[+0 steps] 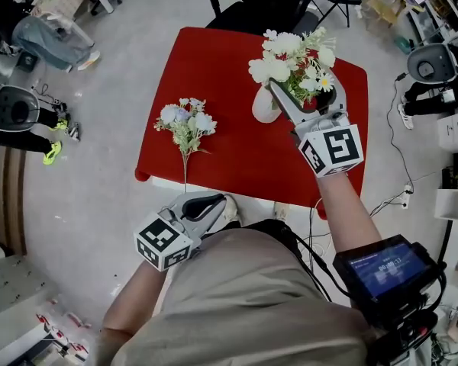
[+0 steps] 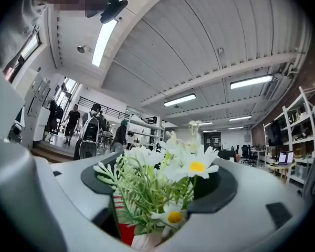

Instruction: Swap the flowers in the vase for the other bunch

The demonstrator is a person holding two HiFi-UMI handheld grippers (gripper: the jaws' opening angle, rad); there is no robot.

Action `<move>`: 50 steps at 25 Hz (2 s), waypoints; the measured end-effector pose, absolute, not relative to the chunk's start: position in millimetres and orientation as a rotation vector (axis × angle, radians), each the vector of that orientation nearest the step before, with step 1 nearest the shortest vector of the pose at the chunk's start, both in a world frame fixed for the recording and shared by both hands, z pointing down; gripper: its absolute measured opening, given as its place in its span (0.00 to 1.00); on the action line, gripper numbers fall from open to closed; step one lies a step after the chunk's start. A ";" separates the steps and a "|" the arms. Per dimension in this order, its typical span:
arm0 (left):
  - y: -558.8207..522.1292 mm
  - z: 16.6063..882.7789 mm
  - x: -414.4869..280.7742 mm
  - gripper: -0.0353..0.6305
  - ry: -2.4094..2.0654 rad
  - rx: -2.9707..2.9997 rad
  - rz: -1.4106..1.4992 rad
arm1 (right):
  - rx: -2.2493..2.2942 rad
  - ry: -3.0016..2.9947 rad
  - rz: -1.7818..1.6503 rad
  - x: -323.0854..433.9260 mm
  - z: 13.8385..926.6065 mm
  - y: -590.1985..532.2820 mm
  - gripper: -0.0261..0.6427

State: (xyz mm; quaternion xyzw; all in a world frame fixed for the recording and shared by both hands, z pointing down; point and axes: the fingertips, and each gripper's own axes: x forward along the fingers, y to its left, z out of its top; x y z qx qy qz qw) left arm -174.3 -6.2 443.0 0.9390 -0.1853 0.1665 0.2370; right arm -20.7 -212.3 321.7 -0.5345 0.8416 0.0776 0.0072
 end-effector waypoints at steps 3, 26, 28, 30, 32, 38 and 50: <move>-5.9 442.2 -172.5 0.10 -0.497 2.582 0.456 | -1.656 2.626 0.249 -22.0 314.7 -209.8 0.63; -5.6 436.6 -155.0 0.10 -0.437 2.617 0.447 | -1.599 2.598 0.410 -21.5 254.5 -180.8 0.64; -6.3 438.2 -152.6 0.10 -0.428 2.619 0.452 | -1.597 2.597 0.429 -22.0 251.2 -178.1 0.64; -6.9 438.4 -149.8 0.10 -0.420 2.622 0.452 | -1.596 2.595 0.445 -22.1 247.3 -174.4 0.64; -6.5 437.5 -146.6 0.10 -0.410 2.625 0.451 | -1.597 2.590 0.454 -21.2 242.3 -169.8 0.64; -2.8 433.0 -136.7 0.10 -0.377 2.637 0.452 | -1.606 2.578 0.503 -16.6 226.0 -155.6 0.64; -5.5 428.9 -124.7 0.10 -0.343 2.661 0.435 | -1.659 2.543 0.632 -9.3 207.4 -122.8 0.50</move>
